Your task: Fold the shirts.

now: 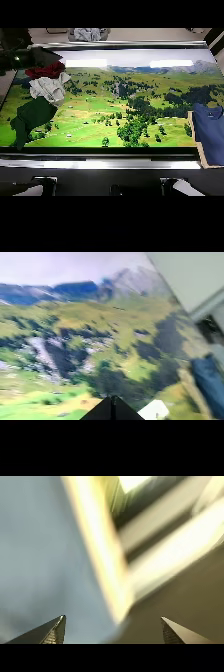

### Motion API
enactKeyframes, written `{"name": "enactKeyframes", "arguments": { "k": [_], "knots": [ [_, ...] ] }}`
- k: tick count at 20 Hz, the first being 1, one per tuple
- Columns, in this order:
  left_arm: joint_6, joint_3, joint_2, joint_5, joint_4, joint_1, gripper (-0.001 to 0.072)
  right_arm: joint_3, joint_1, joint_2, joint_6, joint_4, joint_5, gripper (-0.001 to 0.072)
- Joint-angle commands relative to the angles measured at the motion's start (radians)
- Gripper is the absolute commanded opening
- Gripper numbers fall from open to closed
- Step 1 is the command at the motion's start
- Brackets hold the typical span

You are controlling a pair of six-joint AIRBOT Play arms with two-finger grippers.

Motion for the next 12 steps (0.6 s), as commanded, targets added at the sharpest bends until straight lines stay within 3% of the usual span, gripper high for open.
{"name": "enactKeyframes", "arguments": {
  "k": [1,3,4,5,6,7,8,9,12],
  "knots": [
    [-0.269,0.114,-0.001,0.082,0.699,-0.077,0.0020,0.257,0.221,0.016,-0.070,0.027,-0.266,0.0670],
    [-0.400,0.096,-0.016,0.058,1.034,-0.122,0.0024,0.269,0.457,0.011,-0.063,0.066,-0.253,0.0662],
    [-0.403,0.074,-0.028,0.018,1.048,-0.123,0.0050,0.258,0.573,-0.006,0.006,0.086,-0.178,0.0663],
    [-0.403,0.043,-0.045,-0.066,1.026,-0.122,0.0282,0.233,0.688,-0.039,0.088,0.092,-0.108,0.0664],
    [-0.403,0.003,-0.064,-0.178,1.005,-0.123,0.0562,0.206,0.787,-0.087,0.128,0.099,-0.023,0.0664],
    [-0.402,-0.067,-0.079,-0.295,0.991,-0.123,0.0686,0.179,0.858,-0.137,0.131,0.118,0.059,0.0662],
    [-0.403,-0.170,-0.077,-0.348,0.983,-0.123,0.0686,0.151,0.916,-0.192,0.119,0.150,0.156,0.0636],
    [-0.401,-0.279,-0.055,-0.331,0.962,-0.124,0.0685,0.131,0.957,-0.237,0.099,0.171,0.220,0.0563],
    [-0.412,-0.496,0.068,-0.159,0.917,-0.128,0.0679,0.119,1.028,-0.280,0.108,0.135,0.240,0.0527]
  ]
}}
